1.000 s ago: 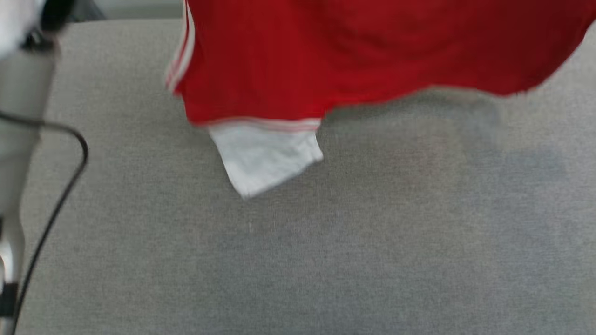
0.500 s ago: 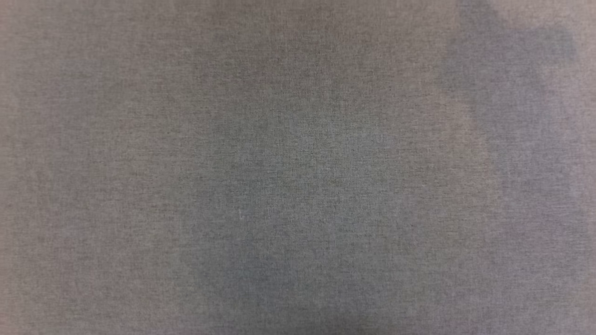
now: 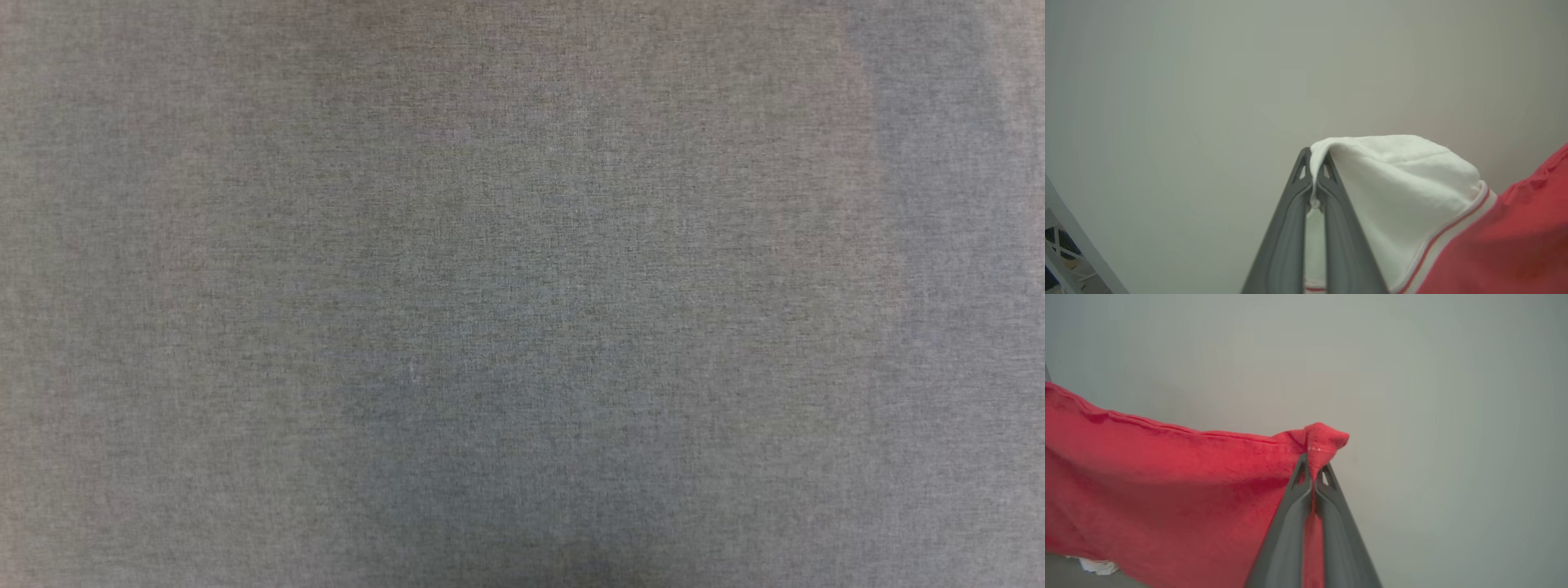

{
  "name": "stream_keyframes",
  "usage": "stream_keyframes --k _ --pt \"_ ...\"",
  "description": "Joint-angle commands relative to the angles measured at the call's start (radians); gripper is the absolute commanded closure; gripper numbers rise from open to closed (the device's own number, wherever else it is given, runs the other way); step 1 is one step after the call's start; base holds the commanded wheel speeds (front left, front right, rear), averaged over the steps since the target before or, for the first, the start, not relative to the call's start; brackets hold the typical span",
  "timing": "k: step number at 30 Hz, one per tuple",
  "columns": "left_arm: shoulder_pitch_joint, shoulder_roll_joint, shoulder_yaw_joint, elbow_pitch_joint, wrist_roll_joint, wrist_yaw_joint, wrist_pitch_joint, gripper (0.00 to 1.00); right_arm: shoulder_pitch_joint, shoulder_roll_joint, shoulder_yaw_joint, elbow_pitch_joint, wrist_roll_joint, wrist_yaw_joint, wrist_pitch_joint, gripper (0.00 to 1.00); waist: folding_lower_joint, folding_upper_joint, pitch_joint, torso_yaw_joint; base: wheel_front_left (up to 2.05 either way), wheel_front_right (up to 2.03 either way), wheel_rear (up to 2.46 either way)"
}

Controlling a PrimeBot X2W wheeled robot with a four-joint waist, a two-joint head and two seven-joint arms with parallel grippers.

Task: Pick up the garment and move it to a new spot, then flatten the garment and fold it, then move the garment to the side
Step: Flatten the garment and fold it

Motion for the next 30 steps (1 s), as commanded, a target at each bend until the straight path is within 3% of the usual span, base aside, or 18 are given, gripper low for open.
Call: stream_keyframes --k 1,8,13,22,30 --pt "0.04 0.006 -0.006 0.004 -0.014 -0.003 -0.016 1.0 0.04 0.004 0.024 0.006 0.019 -0.001 -0.017 1.0 -0.0002 0.0 -0.01 0.0 0.0 0.0 0.0" --pt "0.248 0.041 -0.042 -0.028 -0.046 -0.002 -0.053 1.0 0.189 0.013 0.127 0.004 0.112 -0.001 -0.086 1.0 -0.0002 0.0 -0.08 0.003 0.0 0.0 0.0" --pt "0.459 0.075 -0.043 -0.104 -0.064 0.022 -0.063 1.0 0.326 -0.005 0.216 -0.016 0.177 -0.001 -0.119 1.0 -0.0002 0.0 -0.17 0.015 0.0 0.0 0.0" --pt "0.91 0.158 -0.056 -0.337 -0.12 0.134 -0.054 1.0 0.592 -0.09 0.344 -0.111 0.271 -0.001 -0.162 1.0 -0.0002 0.0 -0.329 0.035 0.0 0.0 0.0" --pt "1.347 0.221 -0.074 -0.568 -0.217 0.286 -0.02 1.0 0.876 -0.155 0.392 -0.202 0.348 -0.001 -0.177 1.0 -0.0002 0.0 -0.454 0.037 0.0 0.0 0.0"
